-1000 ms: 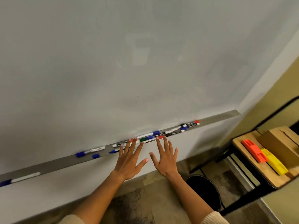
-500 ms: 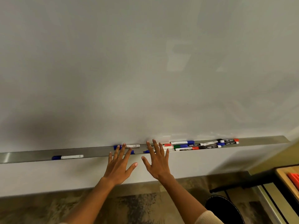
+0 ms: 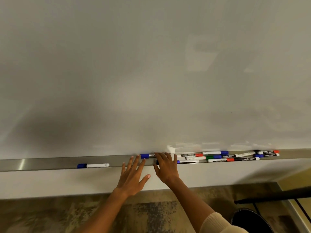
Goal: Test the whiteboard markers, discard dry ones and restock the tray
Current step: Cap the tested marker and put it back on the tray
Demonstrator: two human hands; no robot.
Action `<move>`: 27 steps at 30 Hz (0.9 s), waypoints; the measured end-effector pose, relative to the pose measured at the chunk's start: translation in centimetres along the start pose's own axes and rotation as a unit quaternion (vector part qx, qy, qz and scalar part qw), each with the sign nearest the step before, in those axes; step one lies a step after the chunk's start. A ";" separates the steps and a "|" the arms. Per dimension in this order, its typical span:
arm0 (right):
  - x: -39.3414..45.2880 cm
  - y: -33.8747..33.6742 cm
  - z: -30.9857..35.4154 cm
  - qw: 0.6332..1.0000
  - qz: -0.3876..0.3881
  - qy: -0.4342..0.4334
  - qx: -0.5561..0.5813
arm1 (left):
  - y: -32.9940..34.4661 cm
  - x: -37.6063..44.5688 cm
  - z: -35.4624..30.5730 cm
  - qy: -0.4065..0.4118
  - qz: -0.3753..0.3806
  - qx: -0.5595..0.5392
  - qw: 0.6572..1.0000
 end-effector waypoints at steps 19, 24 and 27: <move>3.0 0.7 3.4 0.997 -0.046 -0.005 -0.059 | -2.3 0.7 2.8 0.049 -0.039 -0.076 0.995; 1.8 -1.7 2.6 0.996 -0.079 -0.019 -0.037 | -4.6 1.5 0.9 0.068 -0.107 -0.109 0.986; 0.8 -3.6 1.3 0.994 -0.104 -0.021 -0.039 | -5.1 2.1 -1.0 0.085 -0.144 -0.114 0.979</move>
Point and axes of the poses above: each hand's wrist, its own x-axis towards the middle knuckle, its own y-axis out of the palm, z = x × y, the point moved 10 cm from there along x, towards the middle knuckle, and after that the axes turned 7 degrees about y, right-handed, at the moved point
